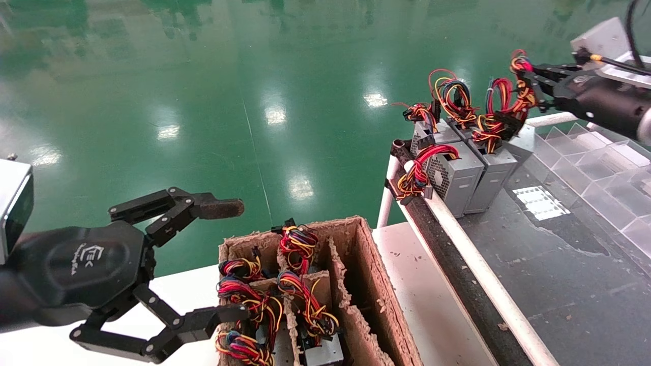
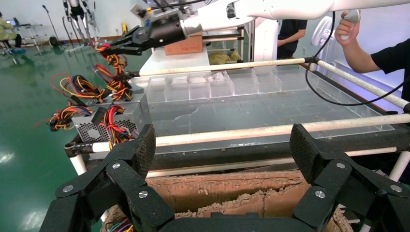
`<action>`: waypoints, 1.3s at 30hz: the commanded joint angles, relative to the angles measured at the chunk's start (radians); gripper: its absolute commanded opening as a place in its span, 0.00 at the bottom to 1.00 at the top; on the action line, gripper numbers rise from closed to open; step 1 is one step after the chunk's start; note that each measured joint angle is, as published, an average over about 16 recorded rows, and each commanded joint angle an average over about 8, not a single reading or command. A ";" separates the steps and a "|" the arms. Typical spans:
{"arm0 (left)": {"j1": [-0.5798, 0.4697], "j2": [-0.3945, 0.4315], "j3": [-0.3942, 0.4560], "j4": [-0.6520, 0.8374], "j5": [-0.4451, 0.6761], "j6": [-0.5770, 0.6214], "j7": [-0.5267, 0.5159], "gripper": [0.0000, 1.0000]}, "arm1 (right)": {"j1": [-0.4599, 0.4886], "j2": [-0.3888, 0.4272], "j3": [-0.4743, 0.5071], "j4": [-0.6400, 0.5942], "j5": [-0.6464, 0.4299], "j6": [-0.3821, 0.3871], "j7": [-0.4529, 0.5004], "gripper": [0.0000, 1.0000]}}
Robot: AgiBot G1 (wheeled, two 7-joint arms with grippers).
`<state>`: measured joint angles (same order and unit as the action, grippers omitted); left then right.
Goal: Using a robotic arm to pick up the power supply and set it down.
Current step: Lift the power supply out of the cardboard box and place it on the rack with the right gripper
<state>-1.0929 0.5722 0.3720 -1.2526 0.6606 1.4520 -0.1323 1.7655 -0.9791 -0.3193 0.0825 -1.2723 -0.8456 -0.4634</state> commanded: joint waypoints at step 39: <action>0.000 0.000 0.000 0.000 0.000 0.000 0.000 1.00 | 0.020 -0.141 0.018 -0.076 0.024 0.141 -0.094 1.00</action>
<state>-1.0930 0.5722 0.3722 -1.2526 0.6605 1.4519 -0.1322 1.7861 -1.1209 -0.3030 0.0073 -1.2504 -0.7016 -0.5591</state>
